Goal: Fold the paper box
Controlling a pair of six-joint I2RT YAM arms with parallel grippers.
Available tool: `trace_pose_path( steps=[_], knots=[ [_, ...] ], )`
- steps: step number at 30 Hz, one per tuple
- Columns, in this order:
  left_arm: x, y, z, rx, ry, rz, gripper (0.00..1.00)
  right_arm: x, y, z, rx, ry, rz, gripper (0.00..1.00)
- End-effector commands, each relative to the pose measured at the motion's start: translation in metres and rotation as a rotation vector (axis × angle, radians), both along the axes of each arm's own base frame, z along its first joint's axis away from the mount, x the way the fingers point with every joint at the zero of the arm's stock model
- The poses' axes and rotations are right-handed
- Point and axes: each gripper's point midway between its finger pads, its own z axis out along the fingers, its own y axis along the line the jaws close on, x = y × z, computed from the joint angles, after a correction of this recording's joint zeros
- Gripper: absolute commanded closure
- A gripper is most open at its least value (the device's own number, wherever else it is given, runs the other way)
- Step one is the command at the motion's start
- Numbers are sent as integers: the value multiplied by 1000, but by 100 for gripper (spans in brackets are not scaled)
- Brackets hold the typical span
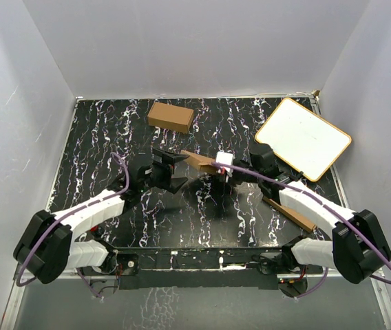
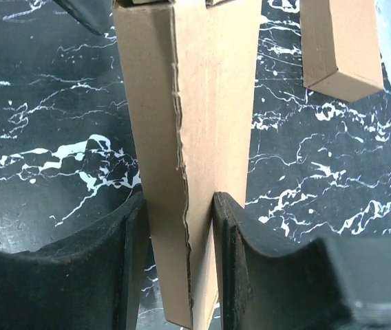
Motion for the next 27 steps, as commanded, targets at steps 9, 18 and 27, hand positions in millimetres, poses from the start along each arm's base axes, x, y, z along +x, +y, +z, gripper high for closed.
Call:
trace_pose_path(
  steps=[9, 18, 27],
  knots=[
    [-19, 25, 60, 219, -698, -110, 3, 23, -15, 80, 370, 247, -72, 62],
    [-39, 24, 36, 516, -1076, -345, 3, 30, -21, 99, 534, 585, -93, 63],
    [-45, 3, 44, 353, -1166, -372, 3, 17, -11, 111, 645, 897, -28, 64]
  ],
)
